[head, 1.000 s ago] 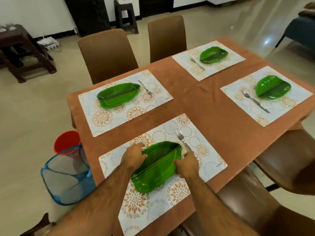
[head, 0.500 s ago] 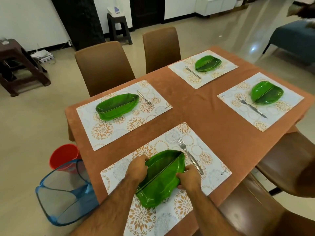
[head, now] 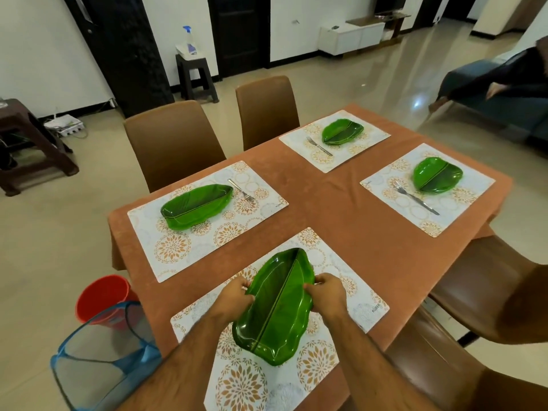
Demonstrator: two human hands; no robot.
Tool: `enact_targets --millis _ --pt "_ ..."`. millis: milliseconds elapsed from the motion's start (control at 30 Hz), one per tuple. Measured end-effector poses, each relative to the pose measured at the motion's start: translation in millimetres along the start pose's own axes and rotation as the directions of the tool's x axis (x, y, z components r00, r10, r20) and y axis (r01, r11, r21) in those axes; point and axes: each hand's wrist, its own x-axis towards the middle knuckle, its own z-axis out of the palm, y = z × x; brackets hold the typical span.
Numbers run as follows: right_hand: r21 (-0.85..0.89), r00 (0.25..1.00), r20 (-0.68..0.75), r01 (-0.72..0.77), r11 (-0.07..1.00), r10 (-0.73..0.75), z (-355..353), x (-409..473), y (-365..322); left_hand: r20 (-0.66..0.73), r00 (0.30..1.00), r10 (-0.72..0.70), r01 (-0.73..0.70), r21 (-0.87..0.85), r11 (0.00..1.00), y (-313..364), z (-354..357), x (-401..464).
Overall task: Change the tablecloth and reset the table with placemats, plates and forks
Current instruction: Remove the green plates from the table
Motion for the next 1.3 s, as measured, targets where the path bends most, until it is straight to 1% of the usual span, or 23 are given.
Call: enact_targets --millis 133,267,367,500,600,767,967,1100,1300 --pt "0.094 0.997 0.066 -0.033 0.995 0.027 4 1 -1 -0.073 0.997 0.009 -0.011 -0.025 1.0 3 -10 -1" --pt "0.227 0.987 0.156 -0.074 0.971 0.039 17 0 0 -0.137 0.989 0.059 -0.053 0.046 0.997 7 -28 6" --pt "0.311 0.978 0.207 -0.094 0.946 0.029 23 1 -2 -0.158 0.986 0.049 -0.041 0.049 0.998 9 -37 8" --pt "0.363 0.962 0.265 -0.159 0.918 0.061 28 6 -1 -0.177 0.983 0.048 -0.04 0.049 0.998 12 -44 10" --pt "0.385 0.95 0.307 -0.176 0.906 0.054 28 10 -3 -0.198 0.979 0.048 -0.04 0.044 0.998 16 -49 12" --pt "0.392 0.943 0.33 -0.168 0.904 0.032 31 17 -19 -0.245 0.968 0.057 -0.055 0.015 0.998 24 -63 14" --pt "0.436 0.941 0.337 -0.159 0.886 0.002 54 22 -53 -0.301 0.949 0.092 -0.075 0.069 0.995 32 -103 27" --pt "0.478 0.943 0.33 -0.14 0.867 -0.03 85 31 -78 -0.334 0.933 0.137 -0.101 0.123 0.987 36 -139 50" --pt "0.526 0.958 0.284 -0.113 0.843 -0.049 149 53 -117 -0.327 0.929 0.174 -0.114 0.194 0.974 33 -203 104"
